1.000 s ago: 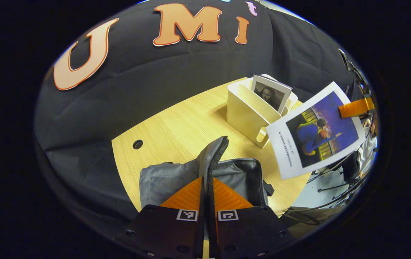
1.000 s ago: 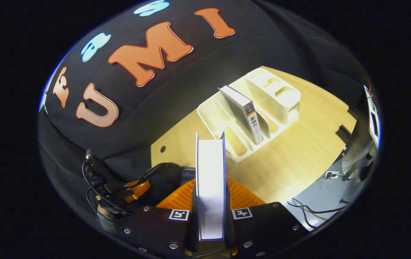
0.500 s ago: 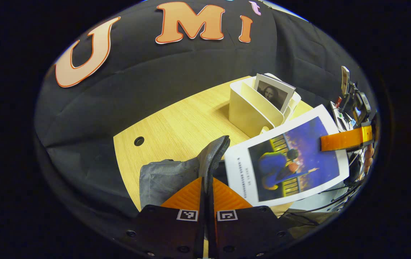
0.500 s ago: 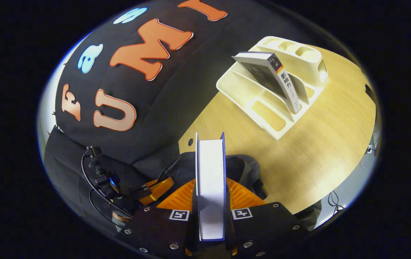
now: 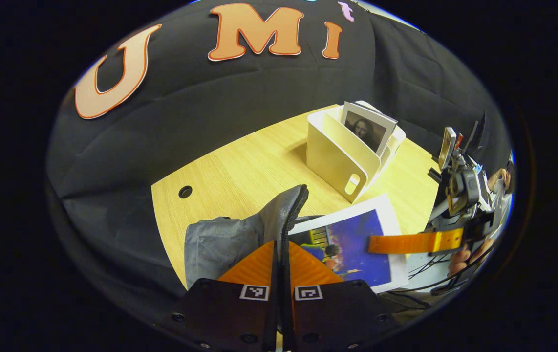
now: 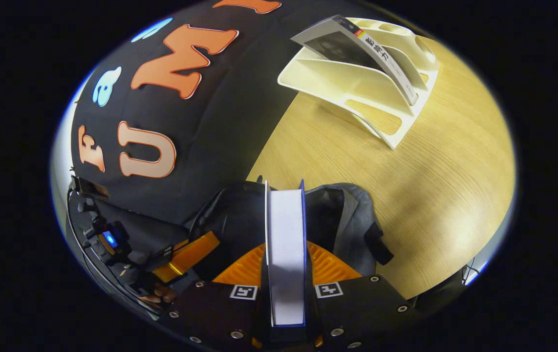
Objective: Open the schoolbag, grab two books from the bookshelf and put them into the schoolbag.
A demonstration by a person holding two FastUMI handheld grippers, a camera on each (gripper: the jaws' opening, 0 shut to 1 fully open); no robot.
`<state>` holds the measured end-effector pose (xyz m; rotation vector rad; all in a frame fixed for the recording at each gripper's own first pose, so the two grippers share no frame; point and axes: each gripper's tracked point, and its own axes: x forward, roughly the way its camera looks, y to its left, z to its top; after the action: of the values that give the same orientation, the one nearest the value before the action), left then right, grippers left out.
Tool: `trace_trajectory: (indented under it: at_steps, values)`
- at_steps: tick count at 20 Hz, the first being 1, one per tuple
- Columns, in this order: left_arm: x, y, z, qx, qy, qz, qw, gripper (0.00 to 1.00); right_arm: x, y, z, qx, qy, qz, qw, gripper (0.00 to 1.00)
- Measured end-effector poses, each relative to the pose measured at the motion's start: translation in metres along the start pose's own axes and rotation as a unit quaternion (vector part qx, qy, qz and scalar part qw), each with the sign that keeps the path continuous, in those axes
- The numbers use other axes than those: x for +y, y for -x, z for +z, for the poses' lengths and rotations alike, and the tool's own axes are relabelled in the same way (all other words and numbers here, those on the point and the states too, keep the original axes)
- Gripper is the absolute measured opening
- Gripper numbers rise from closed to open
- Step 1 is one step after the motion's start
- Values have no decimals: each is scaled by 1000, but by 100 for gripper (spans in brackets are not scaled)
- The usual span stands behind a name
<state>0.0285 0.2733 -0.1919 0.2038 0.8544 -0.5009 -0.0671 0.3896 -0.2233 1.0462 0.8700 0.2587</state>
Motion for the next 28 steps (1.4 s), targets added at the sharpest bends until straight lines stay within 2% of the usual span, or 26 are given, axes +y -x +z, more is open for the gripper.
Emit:
trace_trajectory:
  at_steps: [2,4,6,11,12,14,15,17,19,20,21,22,25,26,28]
  values:
    - [-2,0,1,-1,-12,6,1000,5,0,-14,-9,-2,-4,8,1000,28]
    - [-15,-1,3,-1,-17,-3,1000,5,6,-25,-17,8,-11,23,1000,28]
    - [-20,-2,3,-3,-23,-5,1000,5,8,-33,-23,5,6,35,999,28]
    - [-29,-2,0,1,-18,-16,1000,5,10,-56,-25,4,6,45,999,28]
    - [-27,-3,1,3,-19,-15,1000,5,9,-62,-26,9,-1,46,999,18]
    - [-29,-6,0,5,-15,-16,1000,5,9,-71,-28,17,-11,46,999,41]
    - [-29,-6,-1,5,-16,-15,1000,8,5,-74,-28,24,-12,37,999,32]
    - [-23,-9,0,8,-17,-7,1000,5,-5,-77,-32,54,-11,7,998,36]
    - [-19,-10,1,9,-10,-6,1000,5,0,-58,-43,103,-1,12,995,49]
    - [-17,-11,2,9,-8,-5,1000,5,-1,-52,-44,118,16,9,993,68]
    - [-16,-11,2,10,-10,-4,1000,5,-7,-46,-42,126,42,-7,991,63]
    - [-14,-12,3,10,-11,0,1000,5,-16,-39,-36,131,75,-23,988,93]
    - [-16,-14,0,12,-9,1,1000,5,-29,-19,-15,141,152,-62,976,97]
    - [-15,-14,1,11,-5,4,1000,7,-27,-11,-5,136,167,-65,974,97]
    - [-14,-17,1,13,4,6,1000,5,-22,8,12,130,183,-66,972,98]
